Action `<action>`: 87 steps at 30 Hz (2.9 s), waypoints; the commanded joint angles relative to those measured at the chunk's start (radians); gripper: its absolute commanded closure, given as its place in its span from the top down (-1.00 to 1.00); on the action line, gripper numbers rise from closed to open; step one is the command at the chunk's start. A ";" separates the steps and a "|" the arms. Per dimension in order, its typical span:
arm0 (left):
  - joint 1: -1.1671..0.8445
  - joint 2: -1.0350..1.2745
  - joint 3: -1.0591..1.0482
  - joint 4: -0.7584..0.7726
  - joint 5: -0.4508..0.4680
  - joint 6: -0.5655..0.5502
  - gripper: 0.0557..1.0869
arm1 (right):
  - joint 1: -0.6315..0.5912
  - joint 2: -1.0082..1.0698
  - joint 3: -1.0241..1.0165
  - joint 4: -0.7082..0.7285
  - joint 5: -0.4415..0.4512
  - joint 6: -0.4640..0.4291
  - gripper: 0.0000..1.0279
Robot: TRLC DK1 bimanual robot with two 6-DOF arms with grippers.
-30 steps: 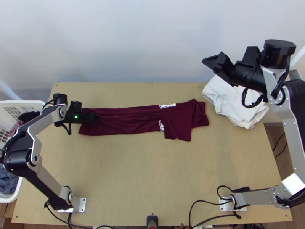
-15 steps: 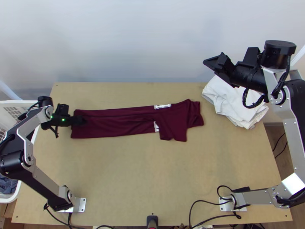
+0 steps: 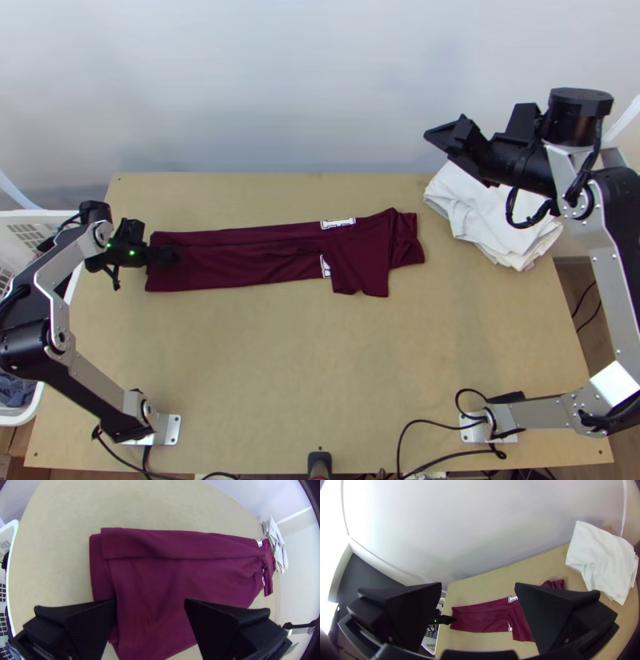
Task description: Fold the t-shirt
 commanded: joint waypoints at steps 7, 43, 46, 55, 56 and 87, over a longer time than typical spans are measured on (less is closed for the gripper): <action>0.079 -0.071 0.022 -0.017 -0.015 0.058 0.81 | 0.009 -0.020 -0.074 0.014 -0.007 -0.001 0.93; 0.119 0.071 0.040 -0.001 0.097 -0.089 -0.92 | -0.018 -0.044 -0.091 0.020 -0.007 -0.019 0.93; 0.227 0.097 0.120 -0.083 0.097 -0.019 -0.92 | -0.018 -0.046 -0.103 0.020 -0.007 -0.024 0.93; 0.273 -0.068 0.290 -0.442 0.146 0.046 -0.92 | -0.029 -0.043 -0.138 0.047 -0.005 -0.030 0.93; 0.239 -0.113 0.291 -0.464 0.152 0.038 -0.92 | -0.030 -0.041 -0.140 0.049 -0.005 -0.028 0.93; -0.711 0.228 0.767 -0.312 0.040 -0.662 -0.92 | -0.064 -0.155 -0.242 0.054 -0.004 -0.024 0.93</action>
